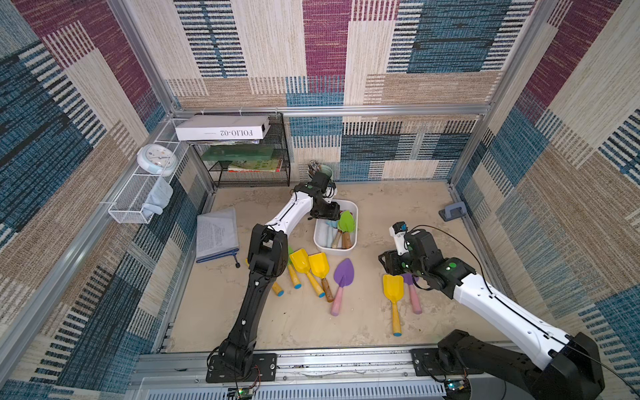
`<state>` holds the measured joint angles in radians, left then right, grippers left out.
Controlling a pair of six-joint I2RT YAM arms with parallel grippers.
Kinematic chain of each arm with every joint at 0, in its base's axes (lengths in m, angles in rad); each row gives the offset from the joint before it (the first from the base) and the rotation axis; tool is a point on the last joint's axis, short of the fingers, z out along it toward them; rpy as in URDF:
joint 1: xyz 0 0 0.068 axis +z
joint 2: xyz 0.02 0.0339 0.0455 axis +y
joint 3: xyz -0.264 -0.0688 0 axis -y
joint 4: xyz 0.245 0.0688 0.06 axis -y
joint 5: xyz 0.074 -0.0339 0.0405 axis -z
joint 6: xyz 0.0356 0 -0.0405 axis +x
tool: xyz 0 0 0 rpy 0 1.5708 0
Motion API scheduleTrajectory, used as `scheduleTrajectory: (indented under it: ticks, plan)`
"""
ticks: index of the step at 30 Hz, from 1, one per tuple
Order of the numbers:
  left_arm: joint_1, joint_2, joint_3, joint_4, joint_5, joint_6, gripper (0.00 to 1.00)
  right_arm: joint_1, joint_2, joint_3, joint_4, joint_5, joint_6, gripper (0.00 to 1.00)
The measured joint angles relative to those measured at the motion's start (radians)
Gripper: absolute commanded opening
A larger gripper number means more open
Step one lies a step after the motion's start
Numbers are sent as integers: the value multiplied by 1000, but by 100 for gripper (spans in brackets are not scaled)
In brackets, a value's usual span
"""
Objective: Put the shovel into the storage box
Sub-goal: Place the shovel in the storage box.
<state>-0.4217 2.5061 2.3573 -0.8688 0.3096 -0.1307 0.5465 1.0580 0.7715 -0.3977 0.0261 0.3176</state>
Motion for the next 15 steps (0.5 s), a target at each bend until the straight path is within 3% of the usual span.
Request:
scheduleTrajectory:
  ticks: [15]
  plan:
    - [-27, -92, 18, -35, -108, -20, 62, 0, -53, -16, -22, 9, 5, 54]
